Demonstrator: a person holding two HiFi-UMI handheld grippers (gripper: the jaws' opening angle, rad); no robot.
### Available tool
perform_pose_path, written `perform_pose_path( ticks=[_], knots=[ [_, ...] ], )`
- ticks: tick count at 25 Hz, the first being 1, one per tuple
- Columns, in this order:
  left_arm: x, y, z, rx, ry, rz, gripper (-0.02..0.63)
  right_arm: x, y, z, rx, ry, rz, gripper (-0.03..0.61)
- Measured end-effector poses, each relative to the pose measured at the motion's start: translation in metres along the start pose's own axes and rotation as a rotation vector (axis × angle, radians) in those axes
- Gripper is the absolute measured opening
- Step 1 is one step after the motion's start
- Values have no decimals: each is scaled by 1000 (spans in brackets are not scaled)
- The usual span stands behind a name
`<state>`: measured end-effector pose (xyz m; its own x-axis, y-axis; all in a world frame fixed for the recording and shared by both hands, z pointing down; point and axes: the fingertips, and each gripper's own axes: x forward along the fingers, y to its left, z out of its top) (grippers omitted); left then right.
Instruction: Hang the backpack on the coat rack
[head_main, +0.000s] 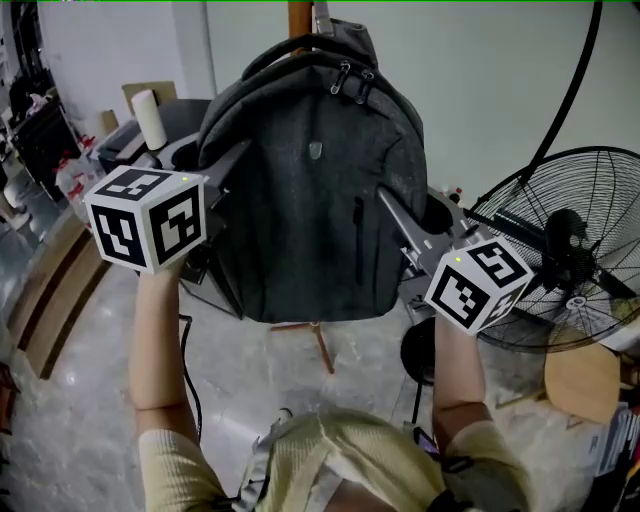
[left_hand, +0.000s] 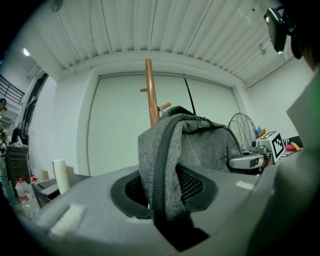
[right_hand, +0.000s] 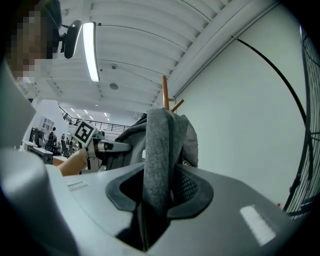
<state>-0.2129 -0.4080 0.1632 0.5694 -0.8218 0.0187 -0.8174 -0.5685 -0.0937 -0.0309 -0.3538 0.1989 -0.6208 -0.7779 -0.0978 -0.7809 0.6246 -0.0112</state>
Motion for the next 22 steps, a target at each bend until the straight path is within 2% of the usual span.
perform_pose_path(
  ticks=[8, 22],
  knots=[
    [9, 4, -4, -35, 13, -38, 117, 4, -5, -3, 40, 29, 0, 117],
    [24, 9, -14, -91, 13, -43, 117, 11, -19, -10, 37, 56, -14, 117]
  ],
)
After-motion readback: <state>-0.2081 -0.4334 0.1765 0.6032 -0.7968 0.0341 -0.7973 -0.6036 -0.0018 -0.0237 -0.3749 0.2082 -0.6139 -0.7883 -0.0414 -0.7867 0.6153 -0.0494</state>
